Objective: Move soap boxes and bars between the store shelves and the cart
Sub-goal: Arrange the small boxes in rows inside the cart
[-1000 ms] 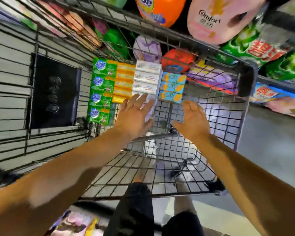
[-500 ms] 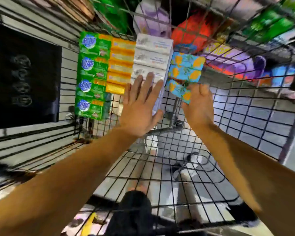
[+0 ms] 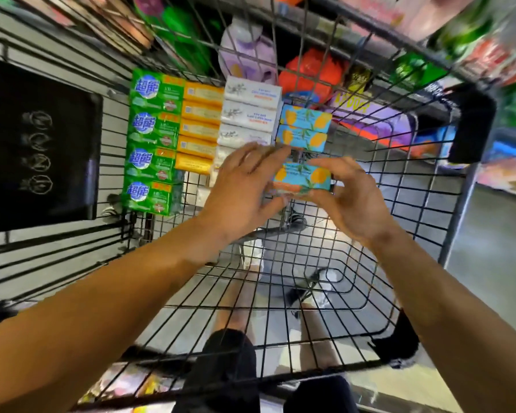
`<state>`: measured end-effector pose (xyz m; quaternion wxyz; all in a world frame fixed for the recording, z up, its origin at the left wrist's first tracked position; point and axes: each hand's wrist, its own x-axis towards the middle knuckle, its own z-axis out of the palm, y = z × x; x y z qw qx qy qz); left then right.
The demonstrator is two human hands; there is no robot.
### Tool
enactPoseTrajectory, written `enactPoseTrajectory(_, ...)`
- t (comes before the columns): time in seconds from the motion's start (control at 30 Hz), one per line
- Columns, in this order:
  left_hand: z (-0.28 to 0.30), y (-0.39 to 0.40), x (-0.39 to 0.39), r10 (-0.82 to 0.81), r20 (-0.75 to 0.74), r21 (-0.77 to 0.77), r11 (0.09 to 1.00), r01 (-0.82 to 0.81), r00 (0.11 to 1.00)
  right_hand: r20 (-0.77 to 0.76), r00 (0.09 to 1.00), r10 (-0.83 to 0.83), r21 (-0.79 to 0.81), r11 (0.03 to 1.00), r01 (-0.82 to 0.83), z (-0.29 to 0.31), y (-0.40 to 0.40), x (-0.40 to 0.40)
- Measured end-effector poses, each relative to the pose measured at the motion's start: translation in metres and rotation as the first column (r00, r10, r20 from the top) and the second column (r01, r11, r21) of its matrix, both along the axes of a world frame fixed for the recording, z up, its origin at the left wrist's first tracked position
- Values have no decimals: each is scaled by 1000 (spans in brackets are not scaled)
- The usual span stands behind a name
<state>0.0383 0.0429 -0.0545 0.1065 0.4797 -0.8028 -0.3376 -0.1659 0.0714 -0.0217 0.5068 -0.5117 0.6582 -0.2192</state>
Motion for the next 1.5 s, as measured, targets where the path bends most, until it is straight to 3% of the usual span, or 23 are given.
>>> enactPoseTrajectory(0.1,14,-13,3,137,-122,169,979,-116,983,124,992,-4,43,999,-1,2,-14,4)
enactPoseTrajectory(0.17,14,-19,13,221,-134,168,966,-197,966,31,999,-7,39,999,6,-9,-26,3)
enactPoseTrajectory(0.23,11,-21,23,289,-158,132,954,-270,944,-201,979,10,-29,999,-16,-31,-34,-2)
enactPoseTrajectory(0.3,6,-24,32,351,-159,138,934,-331,923,-428,900,76,-44,994,-105,-62,-40,-4)
enactPoseTrajectory(0.4,-3,-25,41,411,-168,183,906,-381,896,-700,689,188,38,973,-226,-99,-42,3)
enactPoseTrajectory(0.47,-5,-25,41,432,-187,196,897,-397,882,-800,568,194,62,968,-243,-113,-40,8)
enactPoseTrajectory(0.5,-6,-24,40,444,-193,198,891,-408,875,-811,553,189,65,969,-236,-116,-40,9)
enactPoseTrajectory(0.6,-3,-22,37,480,-205,224,871,-437,853,-762,634,136,38,985,-165,-120,-34,9)
enactPoseTrajectory(0.7,10,-15,34,508,-213,239,855,-460,834,-617,786,37,-27,997,-68,-107,-19,11)
enactPoseTrajectory(0.77,26,-7,31,523,-212,258,845,-469,825,-506,862,-14,6,1000,19,-82,-4,13)
enactPoseTrajectory(0.9,66,11,28,503,-203,268,854,-446,840,-367,924,-105,-33,994,99,-11,29,10)
enactPoseTrajectory(1.2,192,58,-19,509,-278,250,857,-450,815,-339,900,-273,-143,961,237,135,82,-36)
enactPoseTrajectory(1.37,254,93,-71,477,-367,211,879,-428,799,-240,827,-508,-311,848,430,205,125,-95)
enactPoseTrajectory(1.5,295,126,-129,403,-457,168,914,-368,793,-209,767,-607,-422,764,488,260,170,-159)
